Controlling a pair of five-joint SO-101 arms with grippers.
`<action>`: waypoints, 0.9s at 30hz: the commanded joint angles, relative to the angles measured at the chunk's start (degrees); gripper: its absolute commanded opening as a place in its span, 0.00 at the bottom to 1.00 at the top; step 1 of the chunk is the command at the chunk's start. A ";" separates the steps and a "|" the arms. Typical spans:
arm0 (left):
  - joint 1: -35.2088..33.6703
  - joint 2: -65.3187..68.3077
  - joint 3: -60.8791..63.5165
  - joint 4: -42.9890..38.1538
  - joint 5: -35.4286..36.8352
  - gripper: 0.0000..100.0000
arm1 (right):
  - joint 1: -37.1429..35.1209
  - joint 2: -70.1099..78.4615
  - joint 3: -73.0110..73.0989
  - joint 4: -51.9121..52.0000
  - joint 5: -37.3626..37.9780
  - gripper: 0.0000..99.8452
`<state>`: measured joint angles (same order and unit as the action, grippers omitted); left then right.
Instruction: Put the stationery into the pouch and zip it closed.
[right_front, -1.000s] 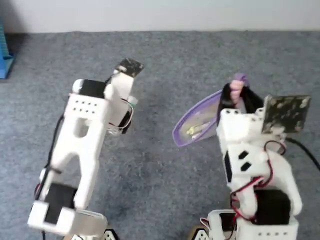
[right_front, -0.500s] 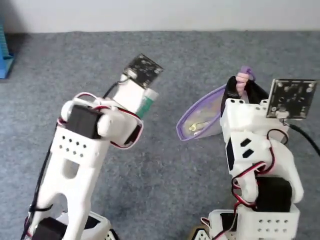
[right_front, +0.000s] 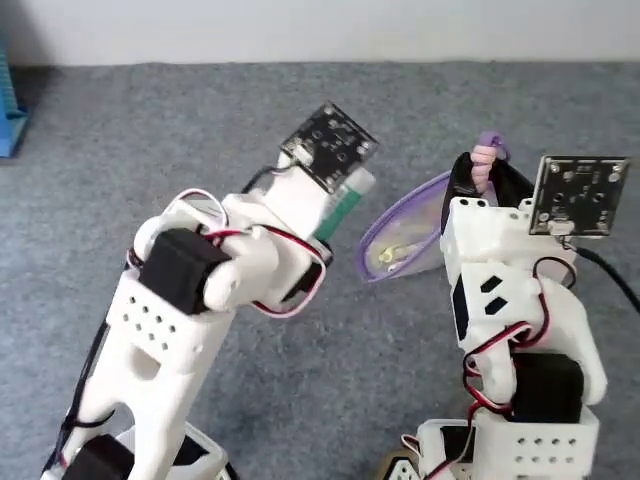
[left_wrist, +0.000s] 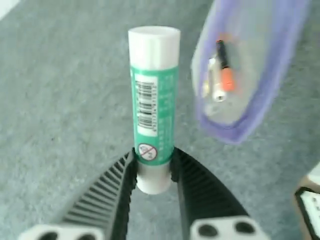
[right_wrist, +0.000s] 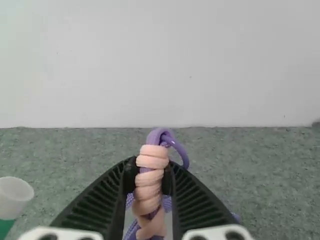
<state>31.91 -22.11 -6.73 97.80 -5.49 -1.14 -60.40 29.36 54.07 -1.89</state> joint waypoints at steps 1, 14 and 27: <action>3.08 -1.93 -3.38 -0.35 2.37 0.01 | 0.66 1.01 -2.55 -1.45 0.62 0.01; 7.47 -0.18 -2.77 -5.10 2.99 0.01 | 0.66 1.01 -2.46 -1.10 0.62 0.01; 13.01 5.98 -2.95 -7.91 2.99 0.02 | 0.66 1.01 -2.64 -1.10 0.70 0.01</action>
<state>44.22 -15.96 -7.34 91.21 -2.86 -0.70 -60.13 29.36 54.07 -1.89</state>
